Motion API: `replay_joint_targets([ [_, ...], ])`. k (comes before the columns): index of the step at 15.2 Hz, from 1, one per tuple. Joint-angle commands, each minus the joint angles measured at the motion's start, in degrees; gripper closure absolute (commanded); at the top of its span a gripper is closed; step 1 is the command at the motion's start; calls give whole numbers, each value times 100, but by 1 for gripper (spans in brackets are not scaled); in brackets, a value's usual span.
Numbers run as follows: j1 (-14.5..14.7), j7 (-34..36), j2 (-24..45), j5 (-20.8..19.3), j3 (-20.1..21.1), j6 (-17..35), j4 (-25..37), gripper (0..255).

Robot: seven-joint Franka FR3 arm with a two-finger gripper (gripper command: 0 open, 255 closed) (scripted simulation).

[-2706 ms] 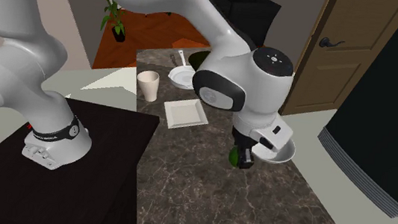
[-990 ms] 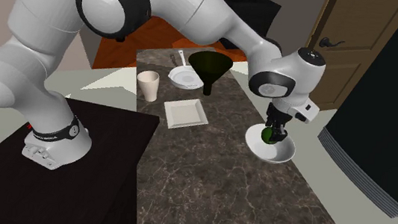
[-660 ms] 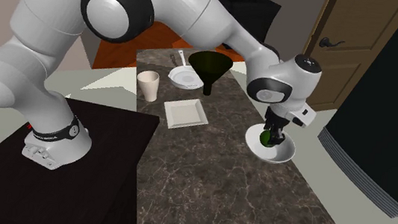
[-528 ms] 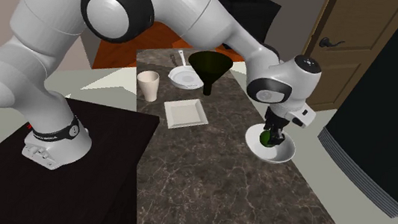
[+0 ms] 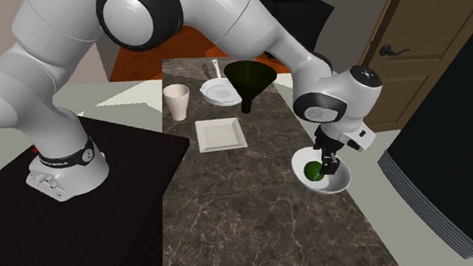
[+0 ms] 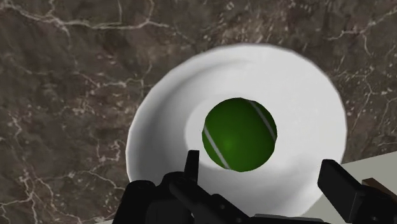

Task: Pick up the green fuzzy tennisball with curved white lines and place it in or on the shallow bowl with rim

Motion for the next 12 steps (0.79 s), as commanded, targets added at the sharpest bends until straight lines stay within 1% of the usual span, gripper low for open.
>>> replay_joint_targets([
  [1, 0, 0, 0, 0, 0, 0, 0, 0],
  [5, -48, 18, -495, -43, -46, -409, -94, 0],
  [12, -48, 18, -495, -43, -46, -409, -94, 0],
])
